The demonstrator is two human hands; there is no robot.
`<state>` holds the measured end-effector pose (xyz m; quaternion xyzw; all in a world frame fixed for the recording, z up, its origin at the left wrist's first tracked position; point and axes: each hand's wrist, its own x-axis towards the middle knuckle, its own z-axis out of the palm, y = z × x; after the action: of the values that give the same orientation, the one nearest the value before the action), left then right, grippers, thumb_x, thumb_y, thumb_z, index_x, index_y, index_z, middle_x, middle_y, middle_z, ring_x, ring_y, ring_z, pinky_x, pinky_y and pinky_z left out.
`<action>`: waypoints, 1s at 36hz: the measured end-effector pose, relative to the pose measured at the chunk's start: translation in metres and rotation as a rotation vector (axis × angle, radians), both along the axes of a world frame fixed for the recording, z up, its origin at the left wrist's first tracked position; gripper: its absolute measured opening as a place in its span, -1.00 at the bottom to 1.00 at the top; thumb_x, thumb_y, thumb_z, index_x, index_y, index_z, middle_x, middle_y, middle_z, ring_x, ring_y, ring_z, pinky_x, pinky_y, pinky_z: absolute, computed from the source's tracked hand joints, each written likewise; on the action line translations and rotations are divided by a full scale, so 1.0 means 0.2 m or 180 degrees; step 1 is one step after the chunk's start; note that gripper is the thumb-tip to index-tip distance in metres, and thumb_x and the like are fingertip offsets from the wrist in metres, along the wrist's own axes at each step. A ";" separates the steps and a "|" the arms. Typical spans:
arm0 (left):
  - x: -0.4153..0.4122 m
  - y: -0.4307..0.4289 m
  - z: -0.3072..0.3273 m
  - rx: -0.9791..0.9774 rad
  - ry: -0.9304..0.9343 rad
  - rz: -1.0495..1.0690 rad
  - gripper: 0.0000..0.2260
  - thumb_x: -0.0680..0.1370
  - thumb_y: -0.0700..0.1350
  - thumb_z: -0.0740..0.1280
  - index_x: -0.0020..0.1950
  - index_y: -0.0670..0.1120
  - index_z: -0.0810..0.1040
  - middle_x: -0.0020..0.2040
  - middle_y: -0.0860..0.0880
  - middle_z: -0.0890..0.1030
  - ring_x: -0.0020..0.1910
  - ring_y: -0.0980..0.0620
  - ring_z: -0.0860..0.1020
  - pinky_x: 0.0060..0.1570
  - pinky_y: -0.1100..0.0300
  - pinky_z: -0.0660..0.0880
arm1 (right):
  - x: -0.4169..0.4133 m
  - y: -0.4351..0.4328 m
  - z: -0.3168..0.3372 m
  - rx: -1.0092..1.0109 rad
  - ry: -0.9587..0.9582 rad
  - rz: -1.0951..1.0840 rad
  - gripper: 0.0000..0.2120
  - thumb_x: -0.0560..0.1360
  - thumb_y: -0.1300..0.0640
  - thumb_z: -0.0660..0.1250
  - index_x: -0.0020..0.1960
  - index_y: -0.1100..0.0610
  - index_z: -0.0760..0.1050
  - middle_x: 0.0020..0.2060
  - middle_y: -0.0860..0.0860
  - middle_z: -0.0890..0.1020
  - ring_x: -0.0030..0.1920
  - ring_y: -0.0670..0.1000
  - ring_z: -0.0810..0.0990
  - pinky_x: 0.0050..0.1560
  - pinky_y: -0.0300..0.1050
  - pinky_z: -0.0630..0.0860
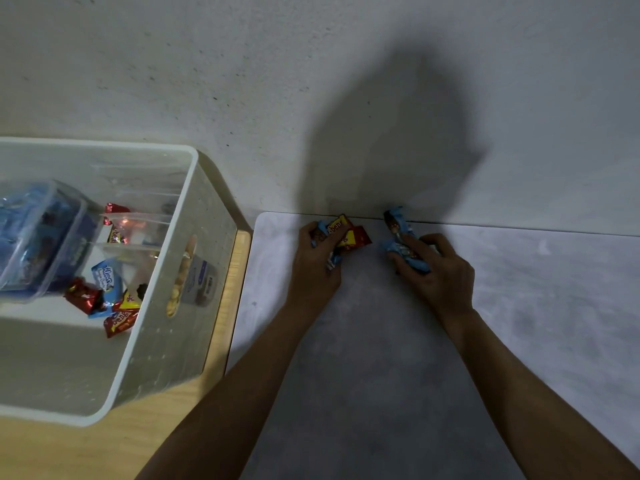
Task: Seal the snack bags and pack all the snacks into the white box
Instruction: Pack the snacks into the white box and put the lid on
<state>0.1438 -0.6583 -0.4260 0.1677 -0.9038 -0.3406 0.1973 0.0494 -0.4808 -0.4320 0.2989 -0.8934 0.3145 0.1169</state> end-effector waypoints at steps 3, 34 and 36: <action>0.02 0.01 0.04 0.0037 0.0084 0.0088 -0.54 0.38 -0.37 0.38 0.27 -0.19 0.50 0.19 -0.35 0.42 0.20 0.00 0.32 0.28 0.57 0.12 | 0.01 0.01 0.05 -0.0098 0.0044 -0.0035 -0.60 0.43 -0.16 0.32 0.09 0.10 0.62 -0.14 0.10 0.63 -0.34 0.07 0.61 -0.43 -0.11 0.57; 0.96 -0.94 0.99 0.0966 0.0813 0.0514 -0.63 0.56 -0.09 0.29 0.35 0.11 0.39 0.33 -0.01 0.24 0.32 0.11 0.30 0.26 0.31 0.28 | 0.96 -1.08 0.98 -0.0751 0.0607 0.0178 -0.66 0.38 -0.15 0.40 0.04 0.03 0.64 -0.19 -0.03 0.59 -0.34 -0.06 0.56 -0.42 -0.28 0.44; 1.02 -1.04 0.95 0.1053 0.0726 0.0576 -0.63 0.56 -0.07 0.28 0.36 0.10 0.38 0.36 -0.01 0.23 0.35 0.08 0.28 0.24 0.29 0.25 | 1.04 -1.20 0.96 -0.0701 0.0421 0.0154 -0.68 0.37 -0.12 0.44 0.06 0.01 0.63 -0.16 -0.06 0.59 -0.30 -0.06 0.57 -0.41 -0.23 0.48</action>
<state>0.3483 -0.8662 -0.2360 0.2386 -0.7887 -0.4820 0.2979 0.2578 -0.7201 -0.2391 0.3259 -0.8363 0.3930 0.2000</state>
